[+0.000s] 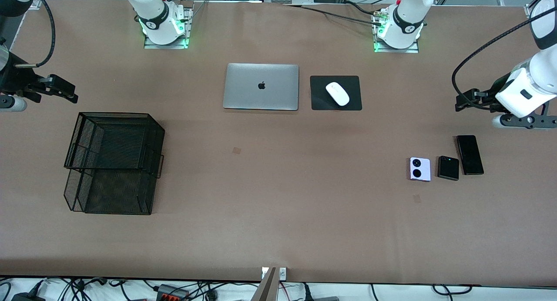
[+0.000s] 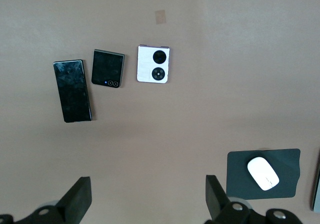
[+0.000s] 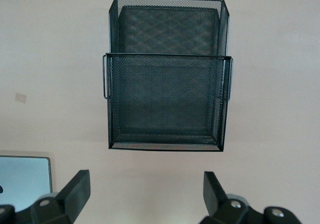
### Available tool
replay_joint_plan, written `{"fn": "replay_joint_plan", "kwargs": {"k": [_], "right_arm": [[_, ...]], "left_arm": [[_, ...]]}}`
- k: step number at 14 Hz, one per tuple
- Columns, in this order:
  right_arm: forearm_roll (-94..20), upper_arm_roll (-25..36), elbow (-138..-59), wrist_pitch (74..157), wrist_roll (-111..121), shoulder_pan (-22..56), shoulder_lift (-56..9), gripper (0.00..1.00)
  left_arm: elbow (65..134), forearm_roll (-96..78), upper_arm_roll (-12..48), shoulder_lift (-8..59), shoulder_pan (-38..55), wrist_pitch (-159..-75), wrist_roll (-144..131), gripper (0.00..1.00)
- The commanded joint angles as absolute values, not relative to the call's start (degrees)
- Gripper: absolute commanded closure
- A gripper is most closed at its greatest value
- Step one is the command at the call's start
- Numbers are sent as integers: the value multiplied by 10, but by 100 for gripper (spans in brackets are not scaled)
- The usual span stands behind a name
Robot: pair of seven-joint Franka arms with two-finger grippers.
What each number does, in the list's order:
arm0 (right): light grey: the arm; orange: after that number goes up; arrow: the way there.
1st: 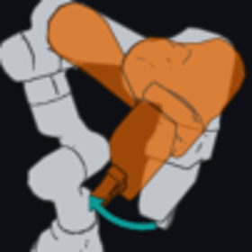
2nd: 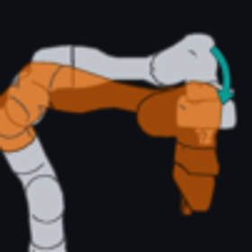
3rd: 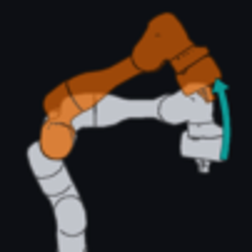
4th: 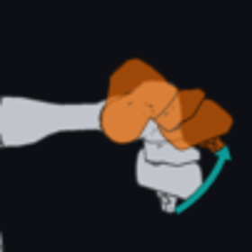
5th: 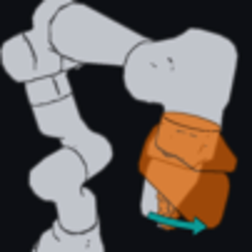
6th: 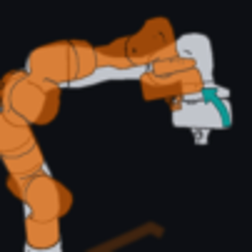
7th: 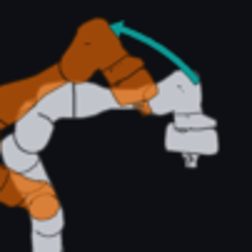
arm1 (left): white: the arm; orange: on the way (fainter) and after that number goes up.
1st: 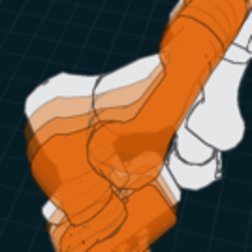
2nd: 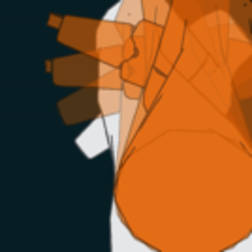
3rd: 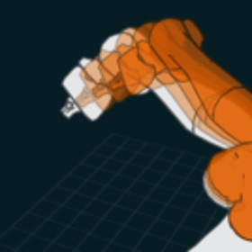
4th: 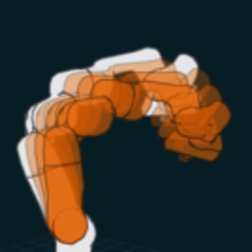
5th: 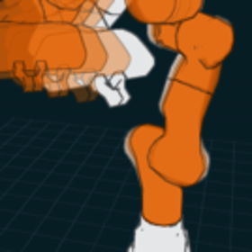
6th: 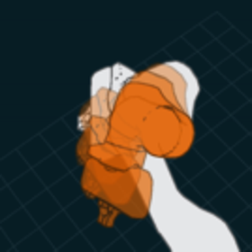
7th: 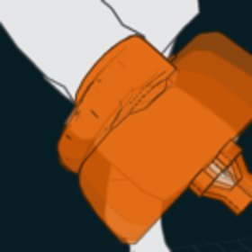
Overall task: Place phones with both arms
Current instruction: 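Reach the left gripper down to the white flip phone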
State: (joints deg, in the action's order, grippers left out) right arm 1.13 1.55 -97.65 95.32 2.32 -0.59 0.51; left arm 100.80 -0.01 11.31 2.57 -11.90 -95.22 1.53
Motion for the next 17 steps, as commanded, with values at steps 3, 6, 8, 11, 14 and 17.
{"fn": "replay_joint_plan", "kwargs": {"k": [3,6,8,11,14,17], "right_arm": [[18,15,-976,949,23,-4,7,0],[18,15,-976,950,25,-3,4,0],[19,15,-976,951,25,-3,1,0],[19,15,-976,950,26,2,-7,0],[20,15,-972,954,25,6,-14,0],[19,15,-972,954,22,6,-18,0]], "left_arm": [[1003,9,120,89,-120,-1011,24,0],[1020,9,120,145,-120,-1111,16,0],[1024,9,120,195,-120,-1147,14,0],[1020,11,120,263,-119,-1198,22,0],[1033,52,120,294,-113,-1279,28,0],[1034,62,119,322,-115,-1316,32,0]]}}
